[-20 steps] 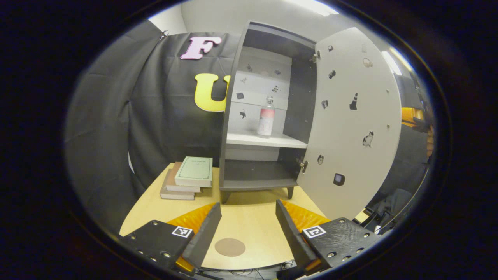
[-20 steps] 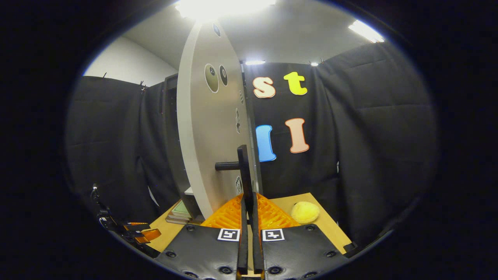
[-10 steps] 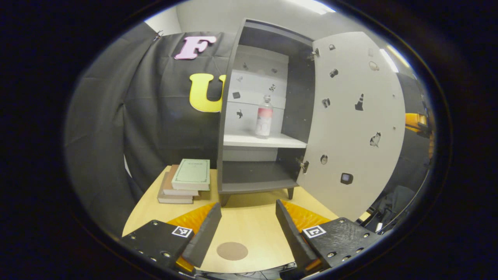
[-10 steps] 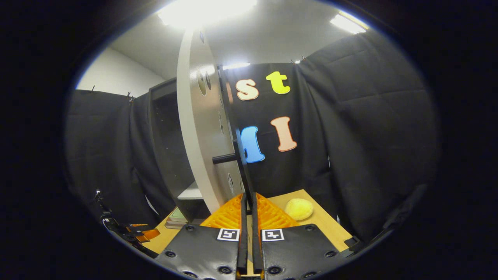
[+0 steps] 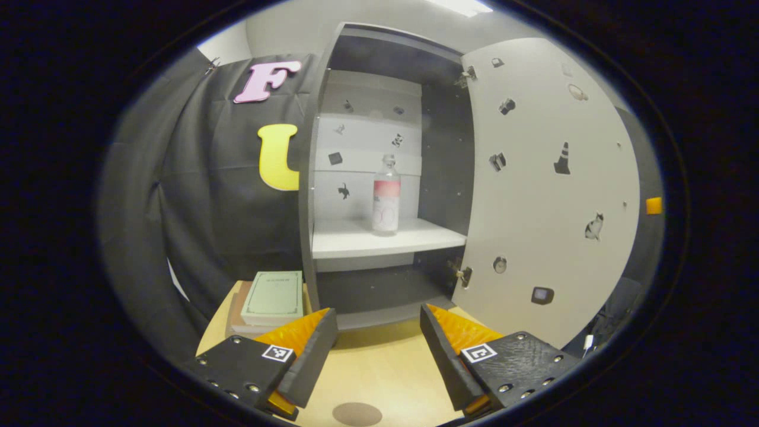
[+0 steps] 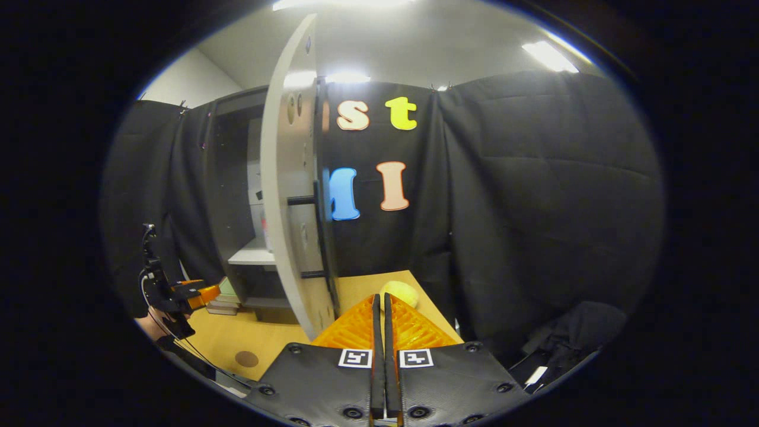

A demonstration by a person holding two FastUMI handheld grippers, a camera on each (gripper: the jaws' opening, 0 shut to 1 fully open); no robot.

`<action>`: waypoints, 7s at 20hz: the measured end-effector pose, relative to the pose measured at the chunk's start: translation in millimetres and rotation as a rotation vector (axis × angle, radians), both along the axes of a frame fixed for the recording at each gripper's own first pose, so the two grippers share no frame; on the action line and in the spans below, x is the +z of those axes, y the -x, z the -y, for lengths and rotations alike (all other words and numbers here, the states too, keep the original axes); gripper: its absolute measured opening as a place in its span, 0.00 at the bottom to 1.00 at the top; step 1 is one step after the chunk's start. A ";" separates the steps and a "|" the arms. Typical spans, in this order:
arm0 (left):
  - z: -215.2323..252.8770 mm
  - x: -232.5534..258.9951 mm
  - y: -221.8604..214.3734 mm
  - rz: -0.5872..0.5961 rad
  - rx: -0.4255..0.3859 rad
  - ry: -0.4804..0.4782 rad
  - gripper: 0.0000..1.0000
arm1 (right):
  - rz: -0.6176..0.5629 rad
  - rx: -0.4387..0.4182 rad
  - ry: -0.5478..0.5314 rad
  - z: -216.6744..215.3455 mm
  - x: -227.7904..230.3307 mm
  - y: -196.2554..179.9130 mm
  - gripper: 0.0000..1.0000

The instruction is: Open the cabinet door with the right hand, grasp the bottle in the cabinet with the left hand and place it on the coaster, then close the cabinet door with the right hand.

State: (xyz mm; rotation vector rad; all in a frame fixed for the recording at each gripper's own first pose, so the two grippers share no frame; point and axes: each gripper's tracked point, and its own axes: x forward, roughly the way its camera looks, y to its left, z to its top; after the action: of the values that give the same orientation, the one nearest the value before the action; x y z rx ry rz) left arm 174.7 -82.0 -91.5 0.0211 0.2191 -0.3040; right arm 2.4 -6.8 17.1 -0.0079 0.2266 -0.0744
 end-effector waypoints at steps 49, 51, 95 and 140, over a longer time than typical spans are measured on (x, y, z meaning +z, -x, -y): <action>106.2 79.2 -325.0 0.068 -0.076 0.080 0.82 | 0.107 -0.111 -0.088 91.8 10.8 -195.9 0.99; 111.4 78.0 -321.2 0.080 -0.085 0.043 0.77 | 0.106 -0.098 -0.089 90.9 10.6 -201.3 0.99; -89.5 -127.7 108.9 0.070 0.398 -0.056 0.74 | 0.227 0.137 -0.029 29.0 52.1 -121.8 0.93; -50.2 -86.5 119.5 0.117 0.525 -0.006 0.88 | 0.073 0.011 -0.149 89.9 -32.5 -140.6 0.98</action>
State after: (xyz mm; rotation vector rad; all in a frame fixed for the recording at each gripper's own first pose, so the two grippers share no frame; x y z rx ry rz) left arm 55.1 -31.8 -178.0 -0.0133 0.1026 0.2210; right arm 143.0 -96.7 -15.5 0.1418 0.1584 -0.0468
